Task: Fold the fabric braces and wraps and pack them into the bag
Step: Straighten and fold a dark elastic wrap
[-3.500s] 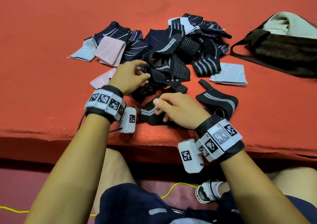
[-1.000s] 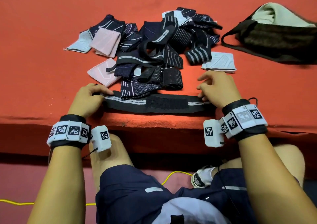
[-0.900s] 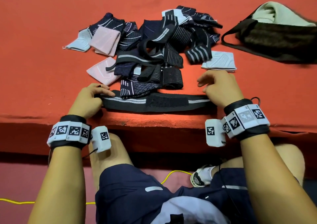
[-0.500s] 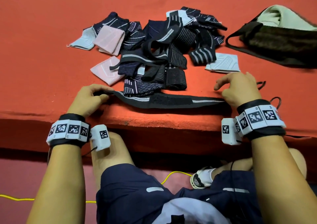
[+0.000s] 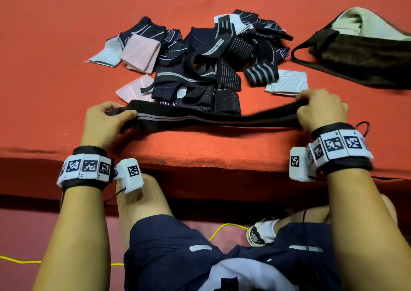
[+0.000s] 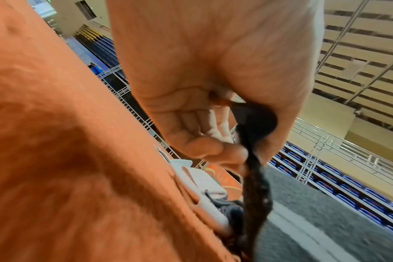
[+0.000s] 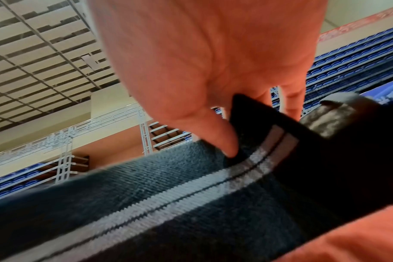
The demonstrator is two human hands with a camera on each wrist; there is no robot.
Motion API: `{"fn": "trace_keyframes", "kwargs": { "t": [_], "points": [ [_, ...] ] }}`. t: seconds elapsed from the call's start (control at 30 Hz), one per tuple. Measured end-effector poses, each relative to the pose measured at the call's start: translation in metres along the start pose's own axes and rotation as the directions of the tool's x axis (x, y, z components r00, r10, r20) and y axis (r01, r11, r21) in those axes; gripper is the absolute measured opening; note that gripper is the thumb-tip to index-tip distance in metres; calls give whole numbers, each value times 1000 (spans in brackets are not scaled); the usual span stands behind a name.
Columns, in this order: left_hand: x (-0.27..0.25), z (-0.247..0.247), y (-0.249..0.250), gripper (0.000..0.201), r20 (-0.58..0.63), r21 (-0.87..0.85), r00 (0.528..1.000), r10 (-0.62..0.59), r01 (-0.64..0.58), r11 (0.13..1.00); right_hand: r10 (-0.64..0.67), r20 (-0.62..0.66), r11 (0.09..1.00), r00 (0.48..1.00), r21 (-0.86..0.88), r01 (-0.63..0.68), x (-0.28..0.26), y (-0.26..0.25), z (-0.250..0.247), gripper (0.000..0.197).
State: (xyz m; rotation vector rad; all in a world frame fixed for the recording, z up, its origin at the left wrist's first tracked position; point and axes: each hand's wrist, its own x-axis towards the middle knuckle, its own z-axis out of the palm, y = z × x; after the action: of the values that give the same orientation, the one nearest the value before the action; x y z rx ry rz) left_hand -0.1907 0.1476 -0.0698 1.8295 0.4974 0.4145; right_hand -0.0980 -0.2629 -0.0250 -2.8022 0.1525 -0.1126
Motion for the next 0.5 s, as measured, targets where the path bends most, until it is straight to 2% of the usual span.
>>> {"fn": "trace_keyframes", "kwargs": {
  "t": [0.07,0.13,0.27,0.33,0.4,0.5],
  "points": [
    [1,-1,3,23,-15,-2,999,28,-28,1000,35,16,999,999,3,-35,3,7,-9,51],
    [1,-4,7,23,38,5,999,30,-31,1000,57,46,998,997,3,-57,7,14,-15,53],
    [2,-5,7,20,191,102,980,-47,28,994,100,101,995,990,-12,-99,13,23,-19,49],
    [4,-2,2,18,228,152,970,-89,55,987,109,129,994,986,-22,-107,13,24,-16,46],
    [7,3,-5,17,223,209,969,-109,61,976,89,145,996,985,-32,-85,13,22,-9,47],
    [11,7,-15,22,193,307,978,-78,16,951,-41,109,999,993,-19,43,9,9,2,44]
  ]
}}
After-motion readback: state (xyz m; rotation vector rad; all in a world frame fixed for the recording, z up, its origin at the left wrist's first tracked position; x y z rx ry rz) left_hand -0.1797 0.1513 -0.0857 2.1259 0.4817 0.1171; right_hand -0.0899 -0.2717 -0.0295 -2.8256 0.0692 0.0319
